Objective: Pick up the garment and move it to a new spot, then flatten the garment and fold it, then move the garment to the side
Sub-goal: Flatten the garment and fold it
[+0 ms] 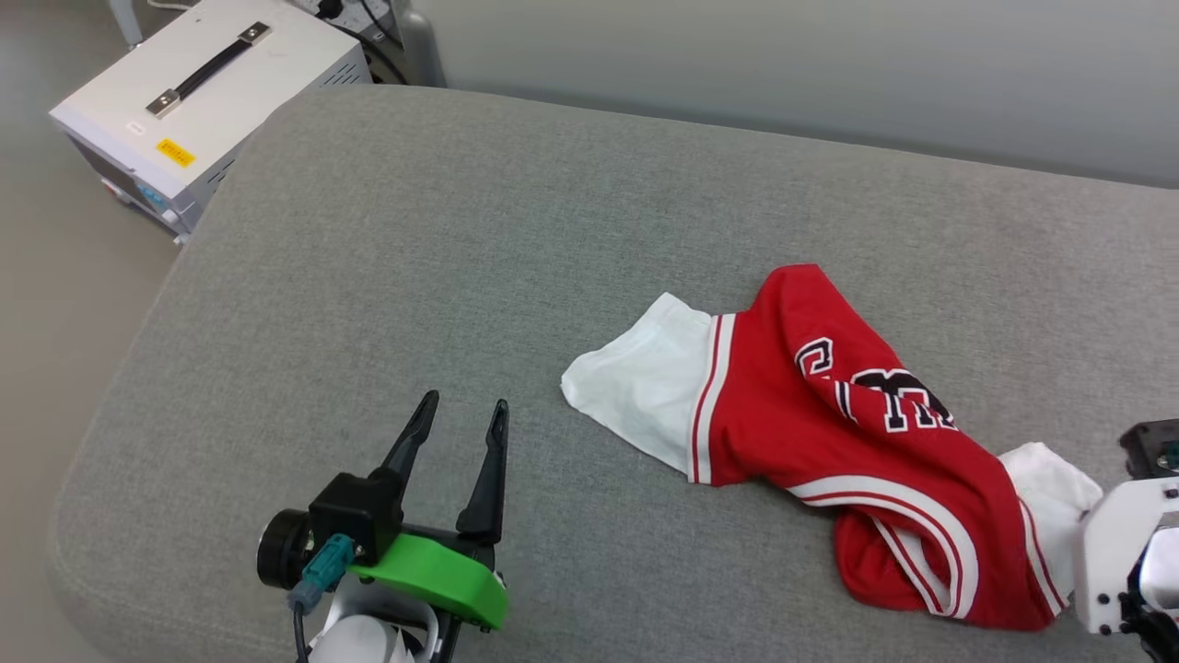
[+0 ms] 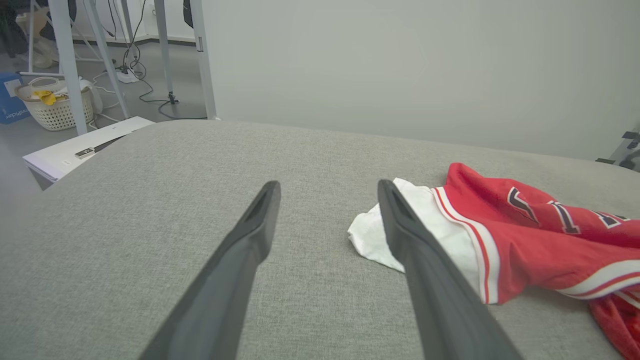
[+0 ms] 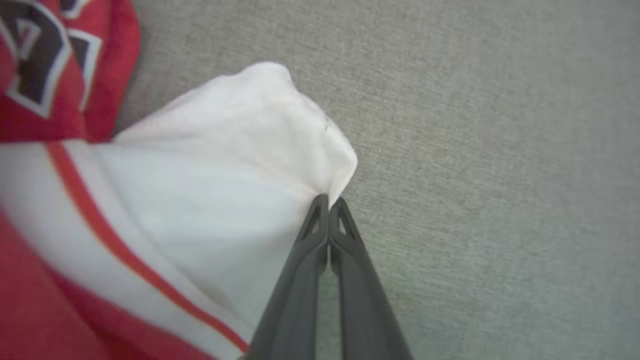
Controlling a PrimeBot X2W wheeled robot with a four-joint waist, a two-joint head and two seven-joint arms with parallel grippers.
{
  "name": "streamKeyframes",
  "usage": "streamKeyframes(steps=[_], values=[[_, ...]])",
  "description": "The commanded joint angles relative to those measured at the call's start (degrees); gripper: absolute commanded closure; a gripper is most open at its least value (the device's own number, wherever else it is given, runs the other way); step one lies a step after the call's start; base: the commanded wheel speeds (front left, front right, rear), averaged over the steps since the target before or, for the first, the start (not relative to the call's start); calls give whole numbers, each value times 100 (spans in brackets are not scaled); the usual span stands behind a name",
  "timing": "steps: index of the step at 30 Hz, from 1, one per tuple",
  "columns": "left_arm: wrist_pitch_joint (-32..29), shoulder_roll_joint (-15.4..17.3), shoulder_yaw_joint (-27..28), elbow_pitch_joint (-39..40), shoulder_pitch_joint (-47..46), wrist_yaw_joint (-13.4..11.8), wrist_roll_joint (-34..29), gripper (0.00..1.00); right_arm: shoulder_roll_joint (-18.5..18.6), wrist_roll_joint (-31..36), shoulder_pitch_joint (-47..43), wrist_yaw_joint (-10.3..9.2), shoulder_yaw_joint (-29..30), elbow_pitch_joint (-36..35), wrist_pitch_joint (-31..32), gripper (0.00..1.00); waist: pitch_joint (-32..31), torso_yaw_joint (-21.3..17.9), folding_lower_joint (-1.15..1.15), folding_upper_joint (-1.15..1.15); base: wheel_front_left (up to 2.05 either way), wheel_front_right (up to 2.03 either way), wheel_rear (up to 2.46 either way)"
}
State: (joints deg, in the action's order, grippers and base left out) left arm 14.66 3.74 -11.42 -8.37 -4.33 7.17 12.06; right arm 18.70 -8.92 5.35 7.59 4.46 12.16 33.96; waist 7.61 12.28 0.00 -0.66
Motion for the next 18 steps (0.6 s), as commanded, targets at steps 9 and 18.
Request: streamKeyframes(steps=[9, 18], values=[[34, 9, -27, -44, 20, 31, -33, 0, -35, 557, -174, -10, 1304, -72, -407, 100, -183, -681, 0, 66, 0, 0, 0], [34, 18, -34, -103, -62, 31, -37, 0, -507, 1011, -125, -10, 1795, 491, -886, 0, -93, -968, 0, 66, 0, 0, 0]])
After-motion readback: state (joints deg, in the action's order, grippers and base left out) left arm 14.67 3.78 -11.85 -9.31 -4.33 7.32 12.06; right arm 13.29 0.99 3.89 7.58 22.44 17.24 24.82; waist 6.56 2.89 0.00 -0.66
